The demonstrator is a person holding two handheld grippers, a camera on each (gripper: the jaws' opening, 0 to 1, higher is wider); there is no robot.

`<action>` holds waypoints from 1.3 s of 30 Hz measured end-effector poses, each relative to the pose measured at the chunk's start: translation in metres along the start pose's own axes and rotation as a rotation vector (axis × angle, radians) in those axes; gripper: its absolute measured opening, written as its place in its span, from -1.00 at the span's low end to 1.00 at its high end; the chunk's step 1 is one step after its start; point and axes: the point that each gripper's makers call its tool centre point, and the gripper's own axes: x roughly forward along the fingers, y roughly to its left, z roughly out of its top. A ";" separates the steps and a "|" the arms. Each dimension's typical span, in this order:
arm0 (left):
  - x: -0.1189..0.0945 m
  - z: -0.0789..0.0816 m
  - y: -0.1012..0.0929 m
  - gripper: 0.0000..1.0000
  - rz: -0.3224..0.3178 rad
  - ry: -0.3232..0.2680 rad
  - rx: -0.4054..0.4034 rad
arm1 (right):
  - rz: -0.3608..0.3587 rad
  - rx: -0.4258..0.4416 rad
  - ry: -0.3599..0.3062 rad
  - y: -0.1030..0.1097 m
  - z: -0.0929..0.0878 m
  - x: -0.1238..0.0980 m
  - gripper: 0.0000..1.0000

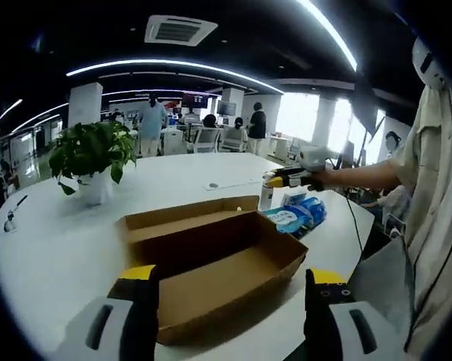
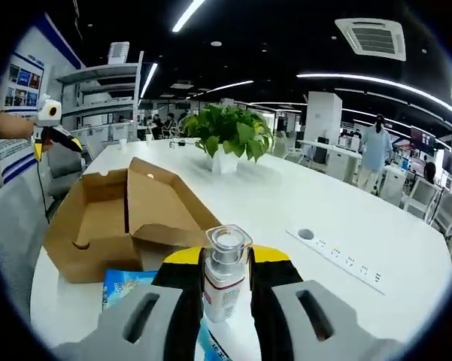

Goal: Operate the shoe box by opening the lid, removing the specified soft item, and placing it in the target area until the item is outside and the box remains undamaged.

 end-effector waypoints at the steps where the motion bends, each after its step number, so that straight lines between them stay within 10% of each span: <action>1: 0.000 -0.001 0.000 0.62 0.002 0.001 -0.002 | 0.001 0.002 0.002 0.000 -0.001 0.001 -0.60; 39: 0.007 -0.012 -0.007 0.58 -0.016 0.031 -0.009 | -0.023 -0.086 0.091 0.005 -0.028 -0.012 -0.56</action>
